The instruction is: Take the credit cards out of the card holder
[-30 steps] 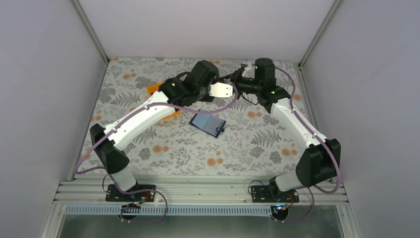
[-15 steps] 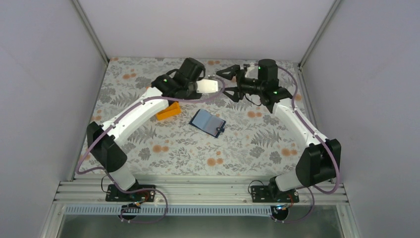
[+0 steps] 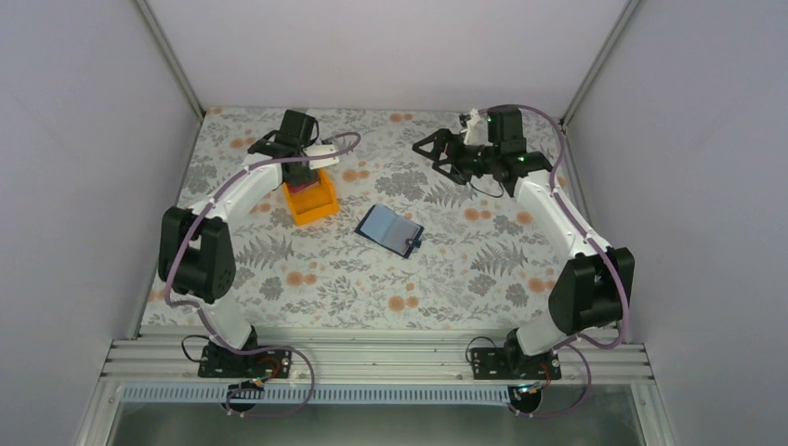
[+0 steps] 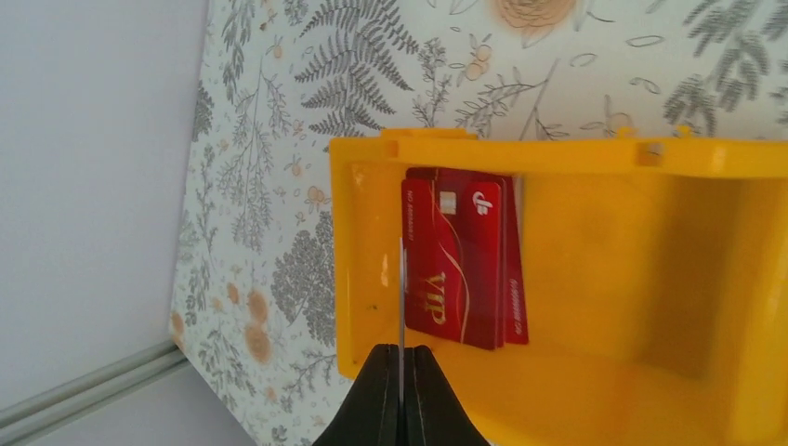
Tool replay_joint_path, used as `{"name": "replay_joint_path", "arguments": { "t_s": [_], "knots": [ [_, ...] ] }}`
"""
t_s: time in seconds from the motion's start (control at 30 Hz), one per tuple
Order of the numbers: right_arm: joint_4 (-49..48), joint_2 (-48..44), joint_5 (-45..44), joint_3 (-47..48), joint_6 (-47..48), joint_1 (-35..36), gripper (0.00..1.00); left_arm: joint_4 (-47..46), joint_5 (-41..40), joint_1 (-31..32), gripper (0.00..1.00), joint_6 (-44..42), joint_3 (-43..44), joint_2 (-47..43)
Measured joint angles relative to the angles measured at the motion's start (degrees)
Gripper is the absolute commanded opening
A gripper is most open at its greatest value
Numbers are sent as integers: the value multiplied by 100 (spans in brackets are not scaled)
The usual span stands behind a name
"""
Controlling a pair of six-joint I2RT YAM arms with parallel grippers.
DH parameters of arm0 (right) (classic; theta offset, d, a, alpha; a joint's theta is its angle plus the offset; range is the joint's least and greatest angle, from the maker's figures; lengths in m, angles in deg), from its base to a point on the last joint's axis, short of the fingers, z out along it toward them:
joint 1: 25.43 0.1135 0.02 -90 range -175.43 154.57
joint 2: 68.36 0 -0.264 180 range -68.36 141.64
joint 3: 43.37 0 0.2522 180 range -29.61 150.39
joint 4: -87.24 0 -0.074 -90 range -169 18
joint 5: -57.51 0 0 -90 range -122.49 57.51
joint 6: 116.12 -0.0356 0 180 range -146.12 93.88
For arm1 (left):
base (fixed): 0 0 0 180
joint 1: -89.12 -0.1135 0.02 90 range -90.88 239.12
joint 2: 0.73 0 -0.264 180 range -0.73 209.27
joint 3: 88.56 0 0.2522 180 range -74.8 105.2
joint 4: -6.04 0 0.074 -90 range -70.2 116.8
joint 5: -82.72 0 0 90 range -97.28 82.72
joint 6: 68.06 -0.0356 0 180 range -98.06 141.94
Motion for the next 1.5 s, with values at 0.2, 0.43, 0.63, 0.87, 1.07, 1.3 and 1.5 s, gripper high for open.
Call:
{"name": "replay_joint_path", "arguments": {
  "t_s": [0.2,0.43,0.63,0.87,1.07,1.3,1.5],
  "knots": [
    [57,37,76,-26,396,-11,100,-577,98,-109,2,-15,-13,339],
    [90,179,179,-87,575,-39,100,-1193,254,-245,2,-151,-50,765],
    [94,190,299,-87,699,-63,100,-1438,326,-363,2,-205,-238,953],
    [87,289,525,-90,704,-125,100,-1801,431,-363,2,-341,-638,957],
    [83,308,647,-111,702,-146,100,-2273,295,-363,2,-481,-973,1019],
    [-20,389,802,-140,691,-166,100,-2677,164,-369,3,-518,-1027,1049],
    [-42,457,892,-157,691,-201,100,-2959,142,-385,9,-621,-1071,1088]
  ]
}}
